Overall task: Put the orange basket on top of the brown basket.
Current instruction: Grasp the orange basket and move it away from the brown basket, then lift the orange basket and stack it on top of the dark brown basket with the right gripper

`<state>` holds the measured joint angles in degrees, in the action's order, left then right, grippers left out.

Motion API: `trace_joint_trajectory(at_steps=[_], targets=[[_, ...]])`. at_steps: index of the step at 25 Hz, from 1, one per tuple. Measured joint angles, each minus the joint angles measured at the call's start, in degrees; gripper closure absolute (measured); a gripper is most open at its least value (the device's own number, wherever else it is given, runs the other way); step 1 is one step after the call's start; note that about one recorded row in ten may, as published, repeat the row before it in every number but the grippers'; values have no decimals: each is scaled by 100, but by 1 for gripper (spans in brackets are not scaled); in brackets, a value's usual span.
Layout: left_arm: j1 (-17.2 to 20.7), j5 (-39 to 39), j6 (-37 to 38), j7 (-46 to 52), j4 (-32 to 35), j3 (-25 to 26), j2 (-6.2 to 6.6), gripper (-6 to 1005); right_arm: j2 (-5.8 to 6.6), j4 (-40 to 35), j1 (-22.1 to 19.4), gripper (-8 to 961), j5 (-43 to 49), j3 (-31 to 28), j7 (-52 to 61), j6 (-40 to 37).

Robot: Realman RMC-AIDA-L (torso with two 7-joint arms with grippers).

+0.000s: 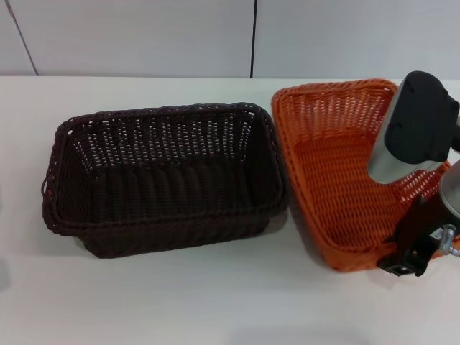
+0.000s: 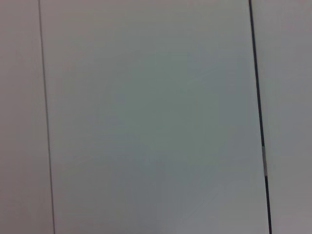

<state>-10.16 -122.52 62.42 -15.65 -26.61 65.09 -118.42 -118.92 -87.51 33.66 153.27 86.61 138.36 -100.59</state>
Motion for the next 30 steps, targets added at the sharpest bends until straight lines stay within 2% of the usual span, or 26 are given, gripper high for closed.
trace_joint_trajectory(at_steps=[2,6,7,15,21,26,30], targets=[[-12,-13,9,151,79,-3,6,327,1,-102,-30,612,8,26,114,29],[-12,-20,10,196,118,-2,12,328,-4,-662,-158,676,36,24,411,35],[-13,-24,11,200,126,-2,12,328,-5,-997,-209,692,43,-3,564,29],[39,-25,141,203,131,-15,12,329,-7,-2175,-282,699,80,-23,918,-85],[28,-27,165,203,178,-15,17,329,7,-2684,-165,731,248,24,961,21],[33,-27,166,203,192,-15,12,330,15,-2820,96,737,355,313,721,214],[54,-25,166,203,166,-23,0,331,8,-2841,130,738,535,811,-99,703]])
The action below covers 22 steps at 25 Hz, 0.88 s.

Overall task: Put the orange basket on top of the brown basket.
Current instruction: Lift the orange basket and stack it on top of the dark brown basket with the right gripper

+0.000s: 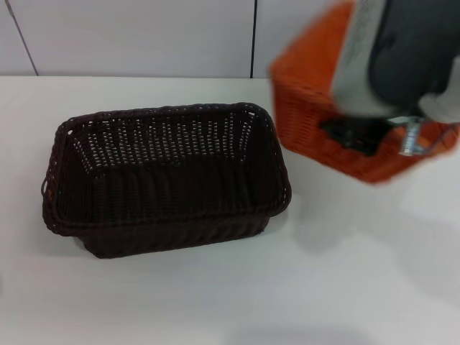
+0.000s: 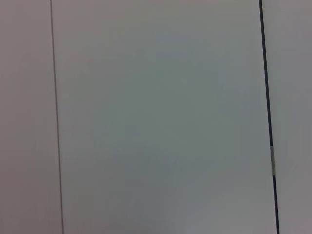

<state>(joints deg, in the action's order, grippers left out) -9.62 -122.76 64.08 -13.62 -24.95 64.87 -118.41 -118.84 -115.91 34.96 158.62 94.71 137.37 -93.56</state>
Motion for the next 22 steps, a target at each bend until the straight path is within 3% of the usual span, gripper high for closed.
trace_joint_trajectory(at_steps=[4,7,13,19,22], targets=[[8,20,-27,2,-15,-9,-18,331,-8,-120,-80,738,97,434,-1176,387],[11,25,-34,25,-19,-12,-22,331,-2,-179,-358,738,78,786,-2900,753],[20,34,-57,302,-25,-133,-25,332,-10,-178,-647,738,85,984,-4342,1077],[22,34,-59,327,-27,-206,-28,333,-15,-128,-1310,737,-1,1410,-6133,1897],[27,33,-64,454,-28,-206,-30,332,-7,96,-1396,737,15,1562,-6507,2011]])
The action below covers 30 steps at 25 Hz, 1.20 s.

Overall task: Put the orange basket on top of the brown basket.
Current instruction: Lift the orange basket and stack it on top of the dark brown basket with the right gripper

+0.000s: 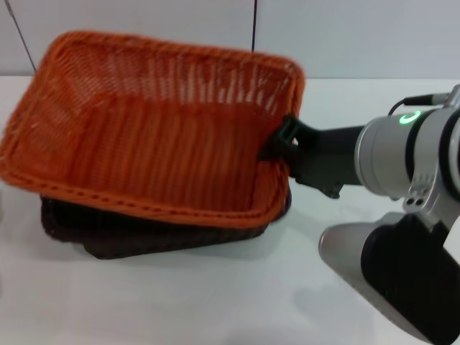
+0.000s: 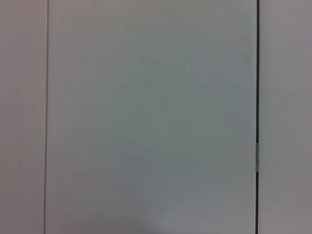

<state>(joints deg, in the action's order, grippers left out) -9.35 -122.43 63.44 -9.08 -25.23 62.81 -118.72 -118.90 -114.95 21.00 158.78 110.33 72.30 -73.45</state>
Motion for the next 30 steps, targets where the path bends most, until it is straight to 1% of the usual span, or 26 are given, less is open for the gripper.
trace_joint_trajectory(at_steps=[2,4,5,8,12,15,23,30], targets=[[7,0,0,49,1,-2,-1,332,3,86,-7,737,25,16,-46,59],[9,0,1,63,2,-29,-2,333,4,319,-15,737,136,43,-91,319],[9,0,0,64,2,-39,-2,333,7,531,0,738,237,76,-101,608],[-28,0,-6,69,2,-117,-2,332,13,649,22,739,262,77,-102,783],[-55,3,-10,70,1,-168,-2,332,16,675,40,730,262,59,-91,852],[-91,7,-26,72,1,-190,-2,332,22,711,16,715,276,43,43,1096],[-163,8,-106,74,0,-259,-2,333,37,738,-57,674,314,-99,79,1210],[-232,-23,-164,74,0,-261,1,333,51,736,-248,638,327,-55,294,1343]])
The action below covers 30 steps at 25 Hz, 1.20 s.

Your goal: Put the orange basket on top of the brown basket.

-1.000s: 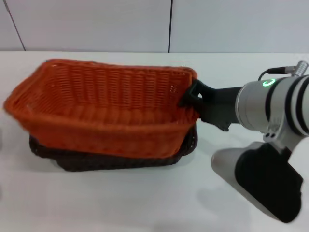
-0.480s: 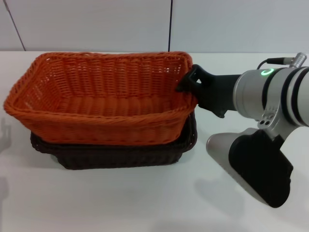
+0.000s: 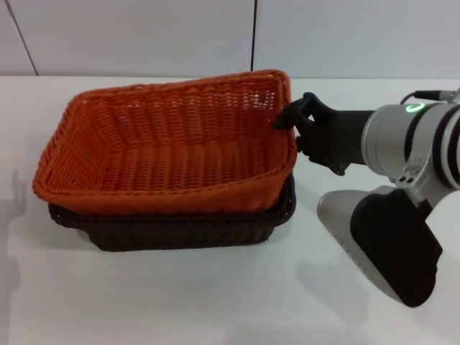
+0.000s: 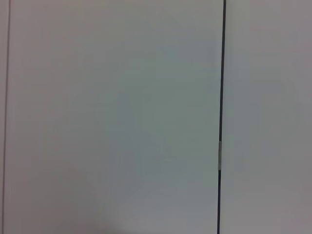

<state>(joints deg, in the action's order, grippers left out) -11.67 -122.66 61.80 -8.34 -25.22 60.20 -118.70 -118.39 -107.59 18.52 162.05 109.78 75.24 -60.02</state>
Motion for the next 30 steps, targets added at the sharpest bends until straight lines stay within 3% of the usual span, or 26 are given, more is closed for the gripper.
trace_joint_trajectory(at_steps=[4,9,14,15,18,19,20,21,24,25,26,29,30], targets=[[-12,-5,-15,0,-6,0,12,332,22,-163,-219,618,-2,106,45,19],[-13,-6,-19,0,-15,0,26,332,-2,-656,-667,419,-2,377,48,-178],[-11,-8,-23,0,-16,0,30,332,-36,-1020,-1220,343,-19,1255,63,-438],[-3,-14,-23,-16,4,-2,34,332,-50,-1023,-1377,328,-65,1716,173,-340],[63,-20,34,-44,-1,-47,34,332,-75,-927,-1450,282,-135,1986,551,126],[119,-22,100,-29,-17,-68,34,332,-87,-784,-1464,267,-152,2026,902,581],[157,-20,148,-19,-18,-73,34,332,-99,-416,-1485,252,-153,1959,1698,1696],[185,-21,188,-12,-20,-78,35,332,-99,-416,-1485,252,-153,1959,1698,1696],[277,-17,301,20,-26,-55,51,332,-101,307,-1649,251,-345,1499,3379,4191],[313,-15,377,111,-27,-31,54,332,-92,725,-1874,252,-855,1211,4468,5779],[313,-15,377,111,-27,-31,54,332,-92,725,-1874,252,-855,1211,4468,5779],[352,-13,549,286,12,-26,58,332,-67,1373,-2226,253,-2066,979,5607,7866],[352,-17,577,312,28,-26,58,332,-55,1906,-2336,254,-2490,943,6056,8879]])
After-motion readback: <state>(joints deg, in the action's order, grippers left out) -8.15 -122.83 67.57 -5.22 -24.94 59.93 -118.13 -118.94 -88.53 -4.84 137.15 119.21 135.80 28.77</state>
